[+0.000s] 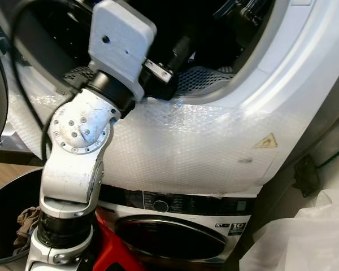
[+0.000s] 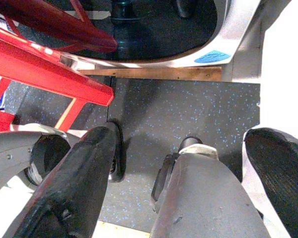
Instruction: Clothes washing
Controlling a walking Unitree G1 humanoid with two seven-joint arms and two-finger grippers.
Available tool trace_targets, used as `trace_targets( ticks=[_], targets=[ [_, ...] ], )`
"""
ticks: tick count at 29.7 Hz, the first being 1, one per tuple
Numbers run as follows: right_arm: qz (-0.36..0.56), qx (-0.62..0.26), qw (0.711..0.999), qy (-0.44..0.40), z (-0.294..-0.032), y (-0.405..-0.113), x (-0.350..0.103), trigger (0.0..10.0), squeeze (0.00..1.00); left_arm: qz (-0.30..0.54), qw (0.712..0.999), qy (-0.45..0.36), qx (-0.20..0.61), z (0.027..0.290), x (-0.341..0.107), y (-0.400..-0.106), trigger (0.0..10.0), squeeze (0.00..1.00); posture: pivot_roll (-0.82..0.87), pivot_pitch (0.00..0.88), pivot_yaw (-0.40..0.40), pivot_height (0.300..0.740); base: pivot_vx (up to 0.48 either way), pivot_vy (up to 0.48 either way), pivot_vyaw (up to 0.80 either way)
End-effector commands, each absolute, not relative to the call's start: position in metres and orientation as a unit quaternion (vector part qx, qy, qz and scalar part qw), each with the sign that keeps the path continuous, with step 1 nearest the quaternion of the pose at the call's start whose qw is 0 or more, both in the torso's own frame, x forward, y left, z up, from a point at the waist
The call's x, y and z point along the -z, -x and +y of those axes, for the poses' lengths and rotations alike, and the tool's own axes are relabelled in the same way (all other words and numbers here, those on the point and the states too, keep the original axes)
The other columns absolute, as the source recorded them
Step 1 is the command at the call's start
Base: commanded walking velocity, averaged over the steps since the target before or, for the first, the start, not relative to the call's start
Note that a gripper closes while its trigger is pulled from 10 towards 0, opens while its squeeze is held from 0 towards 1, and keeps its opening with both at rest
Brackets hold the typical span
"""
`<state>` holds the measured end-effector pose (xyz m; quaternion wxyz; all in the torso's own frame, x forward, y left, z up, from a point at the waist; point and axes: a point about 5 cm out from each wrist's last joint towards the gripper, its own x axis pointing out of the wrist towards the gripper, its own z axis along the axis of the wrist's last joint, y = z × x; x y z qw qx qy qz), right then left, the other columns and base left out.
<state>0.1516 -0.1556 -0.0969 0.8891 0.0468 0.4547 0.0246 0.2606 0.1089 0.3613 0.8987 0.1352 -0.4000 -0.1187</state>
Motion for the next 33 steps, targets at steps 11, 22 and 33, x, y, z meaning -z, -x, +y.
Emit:
trace_targets(
  ticks=[11,22,33],
  targets=[
    [0.468,-0.03,0.882,-0.045,-0.156,-0.147,0.099,10.0,0.0,-0.291,0.956,0.018,0.001,0.13,-0.324,-0.259,10.0,0.0,0.15,0.076,0.065,0.74,0.0,0.0,0.0],
    [0.471,-0.034,0.881,-0.042,-0.155,-0.146,0.1,10.0,0.0,-0.142,0.982,0.122,0.014,0.142,-0.311,-0.303,10.0,0.0,0.13,0.051,0.075,0.74,0.0,0.0,0.0],
    [0.471,-0.034,0.881,-0.037,-0.159,-0.143,0.1,10.0,0.0,-0.142,0.978,-0.014,0.154,0.142,-0.34,-0.36,10.0,0.0,0.08,0.032,0.086,0.74,0.0,0.0,0.0]
  ],
)
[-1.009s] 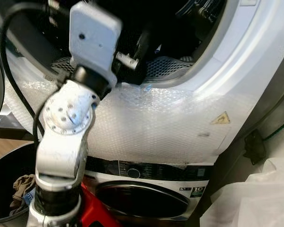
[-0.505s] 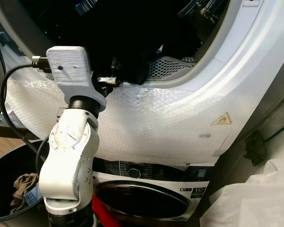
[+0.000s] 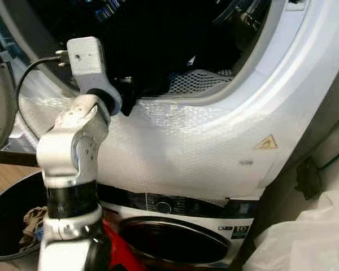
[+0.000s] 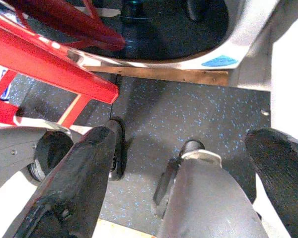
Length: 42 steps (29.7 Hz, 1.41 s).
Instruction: Clothes washing
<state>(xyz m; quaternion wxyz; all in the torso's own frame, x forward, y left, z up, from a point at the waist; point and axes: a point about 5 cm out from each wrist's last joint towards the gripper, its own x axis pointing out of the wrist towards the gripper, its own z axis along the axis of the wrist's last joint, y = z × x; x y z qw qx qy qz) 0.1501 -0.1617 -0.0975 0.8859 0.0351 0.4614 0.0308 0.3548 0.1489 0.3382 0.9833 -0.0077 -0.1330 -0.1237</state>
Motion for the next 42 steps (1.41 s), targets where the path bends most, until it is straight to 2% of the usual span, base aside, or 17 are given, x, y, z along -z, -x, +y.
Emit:
trace_targets(
  ticks=[1,4,6,7,13,16,21,27,36,38,42],
  targets=[
    [0.471,-0.034,0.881,-0.037,-0.159,-0.142,0.101,10.0,0.0,-0.147,0.975,-0.014,0.167,0.141,-0.343,-0.361,10.0,0.0,0.07,0.033,0.087,0.74,0.0,0.0,0.0],
    [0.473,-0.032,0.88,-0.037,-0.161,-0.14,0.101,10.0,0.0,-0.172,0.971,0.0,0.167,0.142,-0.359,-0.371,10.0,0.0,0.06,0.037,0.085,0.74,0.0,0.0,0.0],
    [0.474,-0.032,0.879,-0.036,-0.162,-0.138,0.102,10.0,0.0,-0.182,0.973,-0.041,0.133,0.148,-0.371,-0.385,10.0,0.0,0.06,0.046,0.085,0.74,0.0,0.0,0.0],
    [0.475,-0.03,0.879,-0.036,-0.163,-0.137,0.102,10.0,0.0,-0.184,0.974,-0.033,0.13,0.148,-0.379,-0.393,10.0,0.0,0.05,0.055,0.084,0.74,0.0,0.0,0.0],
    [0.476,-0.028,0.879,-0.035,-0.167,-0.135,0.102,10.0,0.0,-0.196,0.966,-0.046,0.165,0.136,-0.391,-0.406,10.0,0.0,0.04,0.081,0.079,0.74,0.0,0.0,0.0],
    [0.475,-0.025,0.879,-0.033,-0.17,-0.133,0.103,10.0,0.0,-0.224,0.953,0.002,0.206,0.116,-0.405,-0.409,10.0,0.0,0.02,0.102,0.077,0.74,0.0,0.0,0.0],
    [0.475,-0.025,0.879,-0.032,-0.171,-0.13,0.103,10.0,0.0,-0.217,0.957,0.022,0.188,0.113,-0.403,-0.413,10.0,0.0,-0.01,0.116,0.083,0.74,0.0,0.0,0.0],
    [0.478,-0.015,0.878,-0.035,-0.172,-0.121,0.105,10.0,0.0,-0.241,0.948,0.049,0.202,0.098,-0.405,-0.412,10.0,0.0,-0.05,0.135,0.093,0.74,0.0,0.0,0.0],
    [0.48,-0.003,0.877,-0.031,-0.174,-0.114,0.107,10.0,0.0,-0.269,0.953,0.054,0.13,0.106,-0.408,-0.412,10.0,0.0,-0.07,0.149,0.092,0.74,0.0,0.0,0.0],
    [0.478,-0.001,0.878,-0.03,-0.175,-0.113,0.107,10.0,0.0,-0.276,0.957,0.045,0.08,0.12,-0.409,-0.413,10.0,0.0,-0.07,0.153,0.094,0.74,0.0,0.0,0.0],
    [0.478,0.0,0.878,-0.03,-0.176,-0.113,0.107,10.0,0.0,-0.277,0.957,0.048,0.068,0.123,-0.409,-0.413,10.0,0.0,-0.07,0.153,0.094,0.74,0.0,0.0,0.0]
  ],
)
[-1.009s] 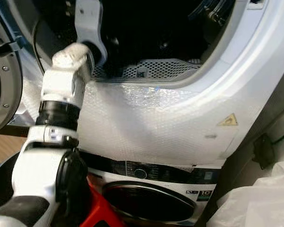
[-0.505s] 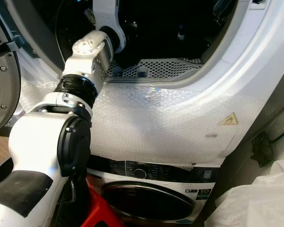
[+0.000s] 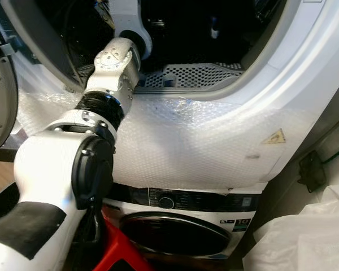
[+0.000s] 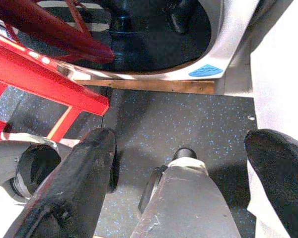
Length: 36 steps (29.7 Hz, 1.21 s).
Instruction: Clothes washing
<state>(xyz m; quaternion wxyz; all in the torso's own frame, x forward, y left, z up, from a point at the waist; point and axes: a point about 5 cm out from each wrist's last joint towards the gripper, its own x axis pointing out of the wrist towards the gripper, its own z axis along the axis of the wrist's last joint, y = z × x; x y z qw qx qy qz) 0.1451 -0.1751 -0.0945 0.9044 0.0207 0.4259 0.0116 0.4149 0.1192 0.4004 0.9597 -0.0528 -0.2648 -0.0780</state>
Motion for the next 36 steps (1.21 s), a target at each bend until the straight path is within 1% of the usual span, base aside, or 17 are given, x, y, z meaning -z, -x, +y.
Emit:
trace_targets(
  ticks=[1,4,6,7,9,10,11,12,13,15,17,18,19,24,30,34,36],
  targets=[
    [0.478,0.0,0.878,-0.03,-0.176,-0.113,0.107,10.0,0.0,-0.277,0.957,0.048,0.067,0.123,-0.409,-0.413,10.0,0.0,-0.07,0.153,0.094,0.74,0.0,0.0,0.0],
    [0.478,0.0,0.878,-0.03,-0.176,-0.113,0.107,10.0,0.0,-0.278,0.957,0.047,0.066,0.123,-0.409,-0.413,10.0,0.0,-0.07,0.153,0.094,0.74,0.0,0.0,0.0],
    [0.478,0.002,0.878,-0.029,-0.175,-0.111,0.107,10.0,0.0,-0.277,0.959,0.058,0.011,0.145,-0.411,-0.413,10.0,0.0,-0.07,0.16,0.098,0.74,0.0,0.0,0.0],
    [0.478,0.003,0.878,-0.029,-0.175,-0.111,0.107,10.0,0.0,-0.273,0.96,0.056,0.026,0.143,-0.409,-0.414,10.0,0.0,-0.07,0.16,0.099,0.74,0.0,0.0,0.0],
    [0.478,0.004,0.878,-0.028,-0.175,-0.111,0.107,10.0,0.0,-0.263,0.959,0.054,0.085,0.126,-0.407,-0.414,10.0,0.0,-0.07,0.158,0.099,0.74,0.0,0.0,0.0],
    [0.477,0.004,0.878,-0.029,-0.175,-0.111,0.107,10.0,0.0,-0.262,0.958,0.037,0.112,0.118,-0.405,-0.414,10.0,0.0,-0.07,0.157,0.099,0.74,0.0,0.0,0.0],
    [0.477,0.004,0.879,-0.029,-0.175,-0.112,0.107,10.0,0.0,-0.251,0.951,0.035,0.175,0.103,-0.401,-0.413,10.0,0.0,-0.07,0.157,0.1,0.74,0.0,0.0,0.0],
    [0.477,0.004,0.879,-0.029,-0.175,-0.112,0.107,10.0,0.0,-0.251,0.951,0.035,0.175,0.103,-0.401,-0.413,10.0,0.0,-0.07,0.157,0.1,0.74,0.0,0.0,0.0],
    [0.476,0.004,0.879,-0.031,-0.175,-0.113,0.107,10.0,0.0,-0.245,0.945,0.037,0.214,0.094,-0.398,-0.412,10.0,0.0,-0.07,0.15,0.098,0.74,0.0,0.0,0.0],
    [0.476,0.004,0.879,-0.031,-0.174,-0.113,0.107,10.0,0.0,-0.246,0.941,0.03,0.229,0.091,-0.398,-0.412,10.0,0.0,-0.07,0.15,0.098,0.74,0.0,0.0,0.0],
    [0.474,0.003,0.88,-0.032,-0.173,-0.115,0.106,10.0,0.0,-0.242,0.932,0.011,0.269,0.084,-0.394,-0.41,10.0,0.0,-0.07,0.143,0.096,0.74,0.0,0.0,0.0],
    [0.474,0.003,0.88,-0.032,-0.173,-0.115,0.106,10.0,0.0,-0.242,0.932,0.011,0.269,0.084,-0.394,-0.41,10.0,0.0,-0.07,0.143,0.096,0.74,0.0,0.0,0.0],
    [0.473,0.002,0.88,-0.033,-0.172,-0.116,0.106,10.0,0.0,-0.242,0.924,-0.002,0.297,0.083,-0.393,-0.409,10.0,0.0,-0.07,0.138,0.097,0.74,0.0,0.0,0.0],
    [0.47,0.0,0.882,-0.035,-0.169,-0.12,0.105,10.0,0.0,-0.246,0.909,-0.015,0.337,0.086,-0.395,-0.406,10.0,0.0,-0.06,0.125,0.096,0.74,0.0,0.0,0.0],
    [0.47,-0.005,0.882,-0.038,-0.164,-0.124,0.105,10.0,0.0,-0.289,0.907,-0.047,0.303,0.103,-0.405,-0.403,10.0,0.0,-0.01,0.114,0.101,0.74,0.0,0.0,0.0],
    [0.471,-0.008,0.881,-0.043,-0.158,-0.125,0.105,10.0,0.0,-0.344,0.879,-0.055,0.325,0.114,-0.408,-0.394,10.0,0.0,0.0,0.108,0.112,0.74,0.0,0.0,0.0],
    [0.471,-0.008,0.881,-0.044,-0.158,-0.125,0.105,10.0,0.0,-0.352,0.877,-0.055,0.323,0.115,-0.409,-0.392,10.0,0.0,0.0,0.108,0.112,0.74,0.0,0.0,0.0]
  ],
)
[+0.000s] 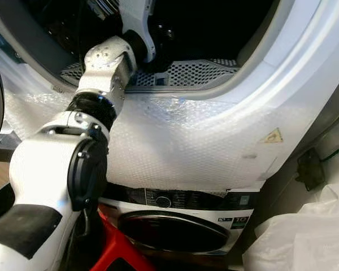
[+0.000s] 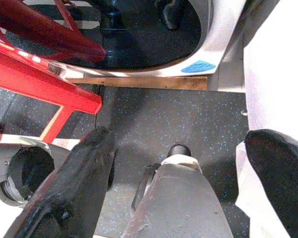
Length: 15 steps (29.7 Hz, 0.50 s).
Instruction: Clothes washing
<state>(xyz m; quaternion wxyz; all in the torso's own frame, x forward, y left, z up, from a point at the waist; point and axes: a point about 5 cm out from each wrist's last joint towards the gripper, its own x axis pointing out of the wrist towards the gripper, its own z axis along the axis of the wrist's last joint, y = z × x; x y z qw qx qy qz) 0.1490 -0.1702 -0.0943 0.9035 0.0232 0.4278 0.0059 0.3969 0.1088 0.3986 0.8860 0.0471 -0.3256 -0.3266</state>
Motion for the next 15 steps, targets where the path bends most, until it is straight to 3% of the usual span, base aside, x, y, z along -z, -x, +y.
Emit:
trace_targets(
  ticks=[1,7,15],
  targets=[
    [0.471,-0.009,0.881,-0.045,-0.156,-0.126,0.105,10.0,0.0,-0.373,0.862,-0.056,0.339,0.115,-0.411,-0.385,10.0,0.0,0.02,0.098,0.113,0.74,0.0,0.0,0.0],
    [0.471,-0.016,0.88,-0.048,-0.15,-0.13,0.104,10.0,0.0,-0.392,0.835,-0.072,0.379,0.111,-0.404,-0.358,10.0,0.0,0.03,0.081,0.121,0.74,0.0,0.0,0.0],
    [0.471,-0.018,0.881,-0.052,-0.146,-0.133,0.104,10.0,0.0,-0.406,0.852,-0.064,0.324,0.126,-0.398,-0.314,10.0,0.0,0.06,0.081,0.124,0.74,0.0,0.0,0.0]
  ],
)
